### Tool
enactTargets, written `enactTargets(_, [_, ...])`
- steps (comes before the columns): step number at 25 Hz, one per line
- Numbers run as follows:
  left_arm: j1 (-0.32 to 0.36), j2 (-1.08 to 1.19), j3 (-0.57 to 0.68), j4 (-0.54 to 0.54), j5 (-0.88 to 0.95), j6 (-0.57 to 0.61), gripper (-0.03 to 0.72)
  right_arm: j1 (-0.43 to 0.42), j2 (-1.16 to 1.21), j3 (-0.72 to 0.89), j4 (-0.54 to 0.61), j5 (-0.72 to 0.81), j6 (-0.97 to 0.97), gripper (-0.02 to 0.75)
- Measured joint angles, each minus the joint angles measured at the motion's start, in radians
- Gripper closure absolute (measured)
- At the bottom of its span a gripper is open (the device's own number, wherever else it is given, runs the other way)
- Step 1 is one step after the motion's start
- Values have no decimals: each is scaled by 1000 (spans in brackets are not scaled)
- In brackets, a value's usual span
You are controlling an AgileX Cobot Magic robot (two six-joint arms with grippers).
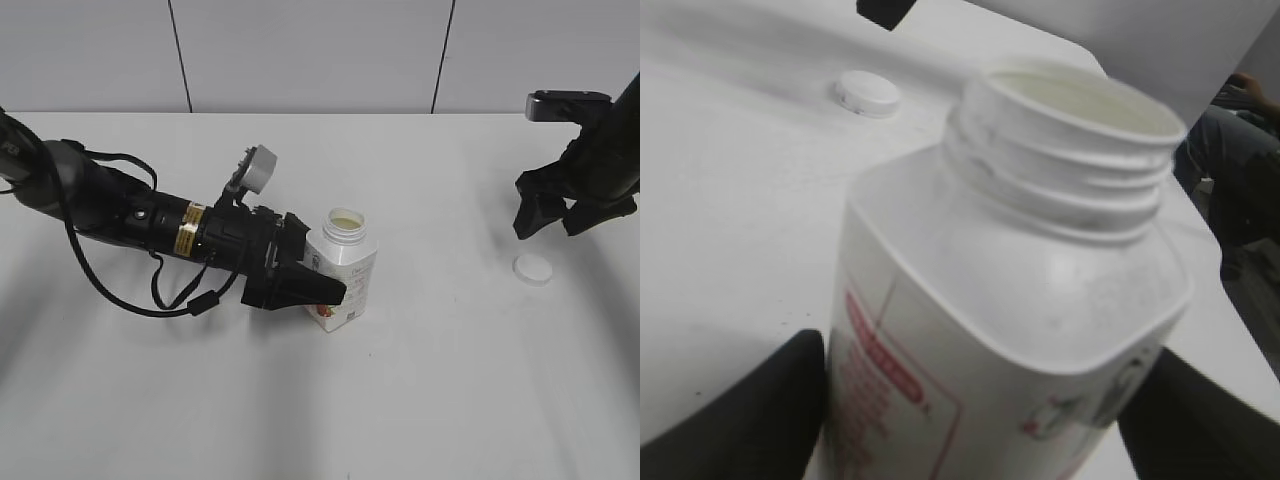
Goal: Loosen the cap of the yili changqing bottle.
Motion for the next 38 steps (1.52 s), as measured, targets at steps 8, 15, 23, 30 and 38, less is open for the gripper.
enactTargets(8, [0, 0, 0, -16, 1, -57, 112, 0, 0, 0, 0, 0, 0, 183])
enactTargets(15, [0, 0, 1, -12, 4, -64, 101, 0, 0, 0, 0, 0, 0, 183])
enactTargets(23, [0, -32, 2, 40, 17, -82, 101, 0, 0, 0, 0, 0, 1, 183])
enactTargets(30, [0, -40, 3, 57, 19, -83, 101, 0, 0, 0, 0, 0, 1, 184])
enactTargets(38, [0, -80, 3, 64, 20, -84, 101, 0, 0, -49, 0, 17, 1, 184])
